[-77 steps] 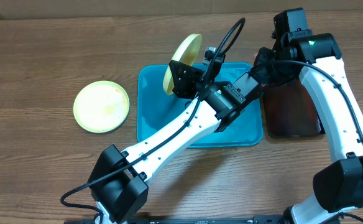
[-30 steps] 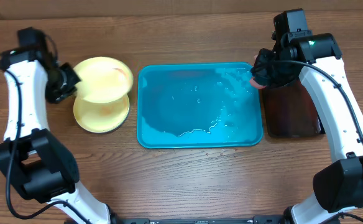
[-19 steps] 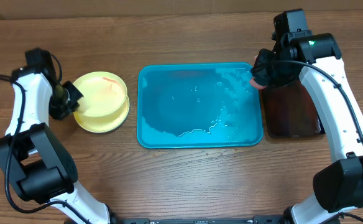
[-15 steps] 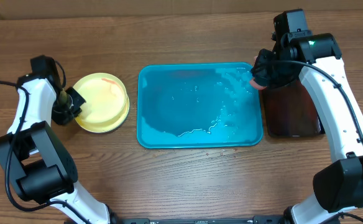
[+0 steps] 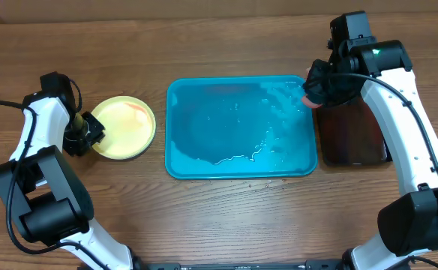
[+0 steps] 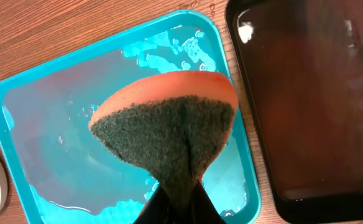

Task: Clean dirty plates on tray and stack at the side
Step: 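Carry the yellow plate left and lay it on the plate stack, then lower the sponge into the black tray and release it with the right gripper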

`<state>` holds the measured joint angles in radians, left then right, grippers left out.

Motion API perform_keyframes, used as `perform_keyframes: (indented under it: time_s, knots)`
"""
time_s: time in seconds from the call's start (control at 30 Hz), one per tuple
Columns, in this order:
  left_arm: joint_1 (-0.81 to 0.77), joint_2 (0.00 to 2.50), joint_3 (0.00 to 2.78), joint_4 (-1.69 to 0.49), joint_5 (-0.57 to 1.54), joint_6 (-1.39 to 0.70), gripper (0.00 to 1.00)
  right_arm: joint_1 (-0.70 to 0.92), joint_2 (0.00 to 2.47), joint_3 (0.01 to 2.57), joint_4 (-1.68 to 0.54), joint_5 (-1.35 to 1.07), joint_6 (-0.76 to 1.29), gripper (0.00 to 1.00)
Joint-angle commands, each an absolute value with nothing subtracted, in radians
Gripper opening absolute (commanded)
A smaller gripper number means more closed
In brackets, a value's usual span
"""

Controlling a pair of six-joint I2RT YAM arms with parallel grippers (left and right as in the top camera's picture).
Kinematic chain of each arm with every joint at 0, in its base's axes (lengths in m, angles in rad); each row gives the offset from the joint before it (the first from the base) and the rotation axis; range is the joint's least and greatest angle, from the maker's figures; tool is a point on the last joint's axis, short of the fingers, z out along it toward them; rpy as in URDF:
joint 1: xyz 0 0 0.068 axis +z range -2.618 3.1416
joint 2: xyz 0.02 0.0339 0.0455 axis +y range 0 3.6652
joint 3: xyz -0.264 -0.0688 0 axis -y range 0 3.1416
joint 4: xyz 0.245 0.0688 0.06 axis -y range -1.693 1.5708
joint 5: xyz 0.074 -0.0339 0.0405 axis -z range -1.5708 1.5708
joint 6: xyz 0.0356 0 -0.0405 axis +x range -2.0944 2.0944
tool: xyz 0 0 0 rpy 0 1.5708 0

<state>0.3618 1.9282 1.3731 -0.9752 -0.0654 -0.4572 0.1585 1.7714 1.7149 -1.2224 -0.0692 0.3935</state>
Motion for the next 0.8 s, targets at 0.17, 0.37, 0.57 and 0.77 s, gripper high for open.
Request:
perform_keyframes:
  time_s: [0.17,0.37,0.57,0.77]
  knots:
    - [0.353,1.913,1.473,-1.024,0.016,-0.281,0.61,0.149,1.747,1.719,-1.213,-0.052,0.388,0.04]
    - [0.287,1.913,1.61,-1.097,0.06,-0.187,0.61,0.068,1.747,1.719,-1.213,-0.053,0.283,0.04]
    - [0.176,1.913,1.641,-1.078,0.139,-0.102,0.62,-0.038,1.765,1.718,-1.203,0.012,0.072,0.04]
    - [0.08,1.913,1.641,-1.006,0.127,-0.066,0.69,-0.138,1.845,1.657,-1.187,0.014,-0.192,0.04]
